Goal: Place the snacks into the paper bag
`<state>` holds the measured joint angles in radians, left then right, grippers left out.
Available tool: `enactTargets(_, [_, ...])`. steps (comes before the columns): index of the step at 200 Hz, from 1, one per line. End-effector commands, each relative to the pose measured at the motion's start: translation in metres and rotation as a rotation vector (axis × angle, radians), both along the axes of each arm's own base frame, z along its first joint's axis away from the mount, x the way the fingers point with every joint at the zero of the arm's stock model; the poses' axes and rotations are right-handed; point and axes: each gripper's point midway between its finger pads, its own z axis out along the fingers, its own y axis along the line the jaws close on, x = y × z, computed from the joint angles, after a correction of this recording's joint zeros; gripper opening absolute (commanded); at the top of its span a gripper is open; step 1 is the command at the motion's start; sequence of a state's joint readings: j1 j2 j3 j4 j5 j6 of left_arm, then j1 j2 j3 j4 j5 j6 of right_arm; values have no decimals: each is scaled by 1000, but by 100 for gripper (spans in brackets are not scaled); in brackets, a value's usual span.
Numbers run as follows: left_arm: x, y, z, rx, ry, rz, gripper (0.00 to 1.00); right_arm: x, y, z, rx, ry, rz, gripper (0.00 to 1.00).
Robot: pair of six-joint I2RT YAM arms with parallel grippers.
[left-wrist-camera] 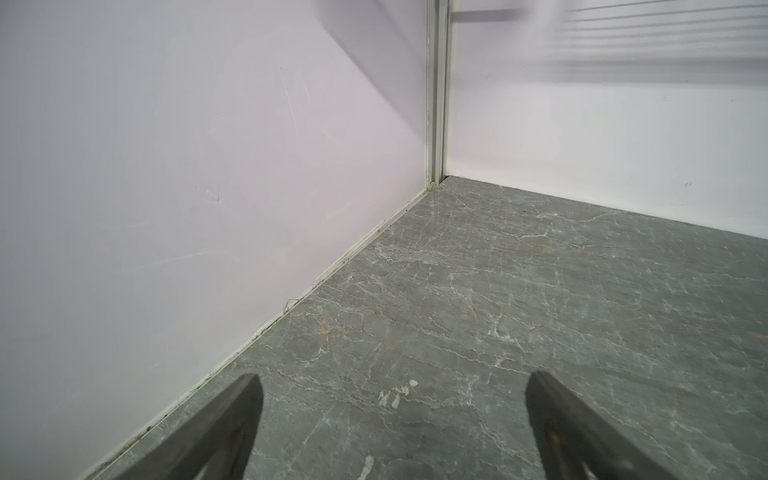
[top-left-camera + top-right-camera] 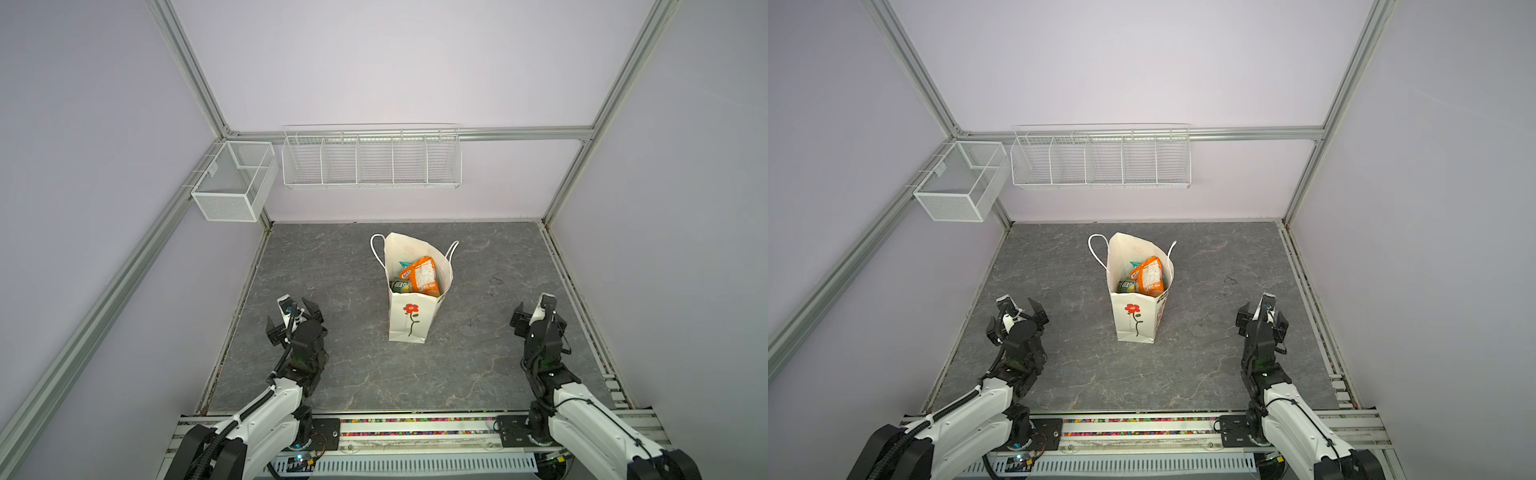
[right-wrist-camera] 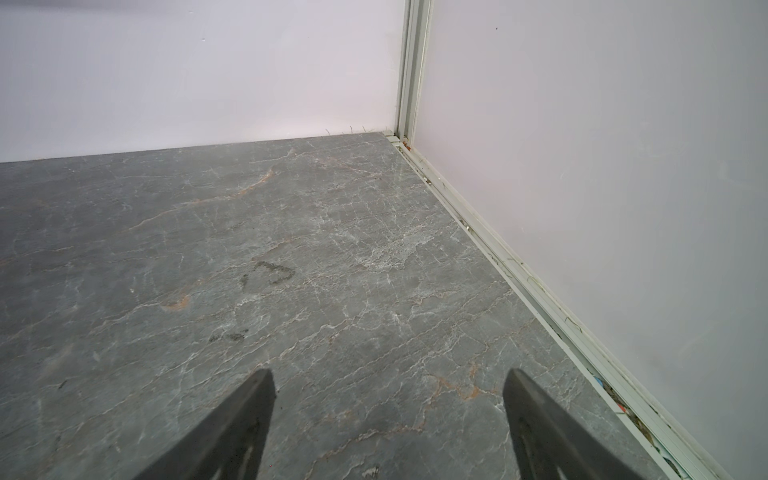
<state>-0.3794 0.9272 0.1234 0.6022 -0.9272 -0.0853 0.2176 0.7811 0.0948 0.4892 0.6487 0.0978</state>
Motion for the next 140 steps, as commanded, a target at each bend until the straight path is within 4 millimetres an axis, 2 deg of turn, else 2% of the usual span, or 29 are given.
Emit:
enactTargets(1, [-2,4,9,-5,-54,14,99,0,-1,13,-15,-78,6,89])
enactTargets(62, [-3,7,9,-15,-97,8,99,0,4,16,-29,-124,42,89])
enactTargets(103, [-5,6,9,-19,-123,-16,99,2,20,18,-46,-149,145,88])
enactTargets(140, [-10,6,9,-28,-155,-32,99,-2,20,19,-46,-172,151,88])
